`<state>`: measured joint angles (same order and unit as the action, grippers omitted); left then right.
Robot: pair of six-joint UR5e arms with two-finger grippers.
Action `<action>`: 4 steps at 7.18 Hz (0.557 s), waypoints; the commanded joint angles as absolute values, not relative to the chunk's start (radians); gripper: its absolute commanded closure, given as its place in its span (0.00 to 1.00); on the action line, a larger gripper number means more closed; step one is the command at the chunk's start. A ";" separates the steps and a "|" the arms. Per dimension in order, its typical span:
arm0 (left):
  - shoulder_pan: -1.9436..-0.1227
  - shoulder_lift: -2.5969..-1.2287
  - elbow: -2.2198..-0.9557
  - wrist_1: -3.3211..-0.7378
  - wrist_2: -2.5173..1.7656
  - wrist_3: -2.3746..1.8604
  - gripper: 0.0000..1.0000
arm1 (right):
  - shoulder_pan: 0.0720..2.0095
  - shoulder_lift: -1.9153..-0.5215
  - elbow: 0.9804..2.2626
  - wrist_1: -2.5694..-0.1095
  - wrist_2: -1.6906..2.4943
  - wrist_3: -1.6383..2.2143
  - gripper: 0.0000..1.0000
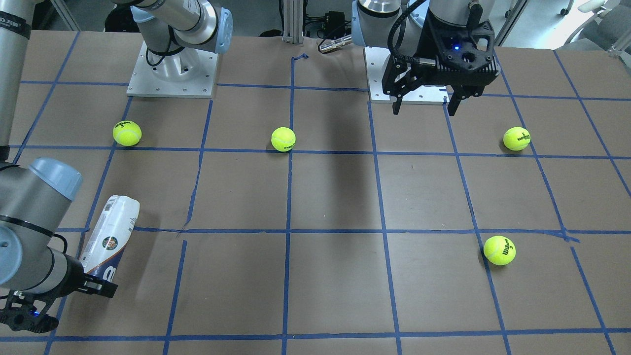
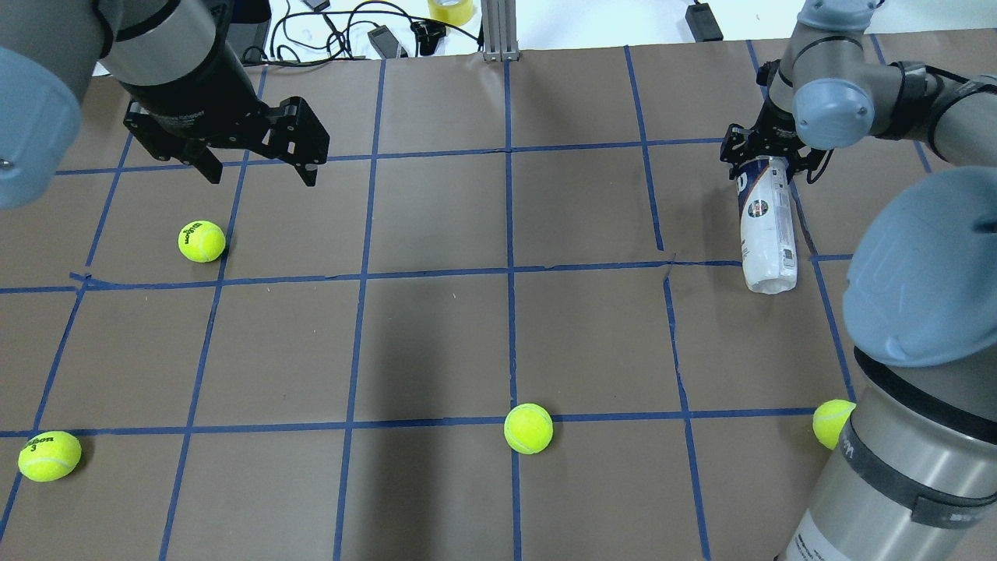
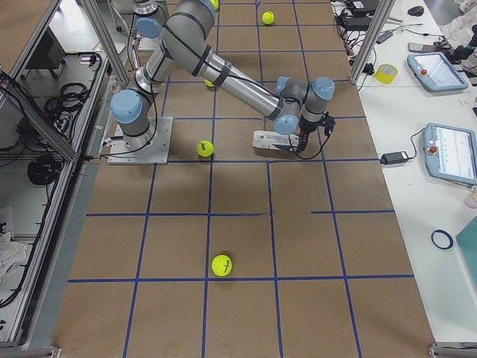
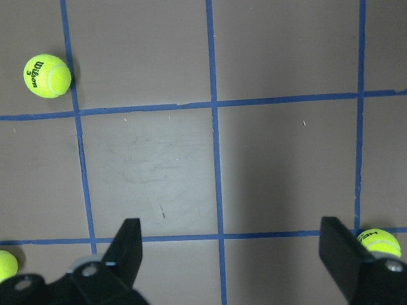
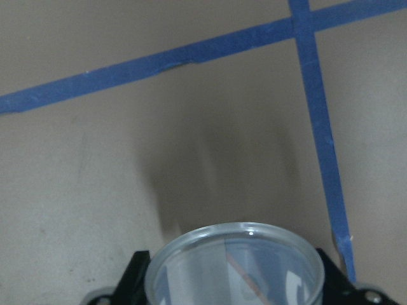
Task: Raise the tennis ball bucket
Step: 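Lift the can with the right gripper and carry it toward the table center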
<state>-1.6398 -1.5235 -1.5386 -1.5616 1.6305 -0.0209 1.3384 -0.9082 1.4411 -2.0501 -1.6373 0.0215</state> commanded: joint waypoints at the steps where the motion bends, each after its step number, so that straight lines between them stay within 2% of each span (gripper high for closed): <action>1: -1.640 -1.523 -1.539 -1.562 1.631 -0.020 0.00 | 1.344 -0.931 1.456 -2.043 -1.617 -0.044 0.46; 3: -1.640 -1.523 -1.539 -1.562 1.631 -0.021 0.00 | 1.350 -0.968 1.456 -2.043 -1.497 -0.135 0.49; 4: -1.640 -1.523 -1.539 -1.562 1.631 -0.021 0.00 | 1.371 -0.971 1.453 -2.043 -1.508 -0.171 0.57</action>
<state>-1.6398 -1.5232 -1.5386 -1.5616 1.6306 -0.0213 1.3528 -0.9617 1.4546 -2.0437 -1.5210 -0.1280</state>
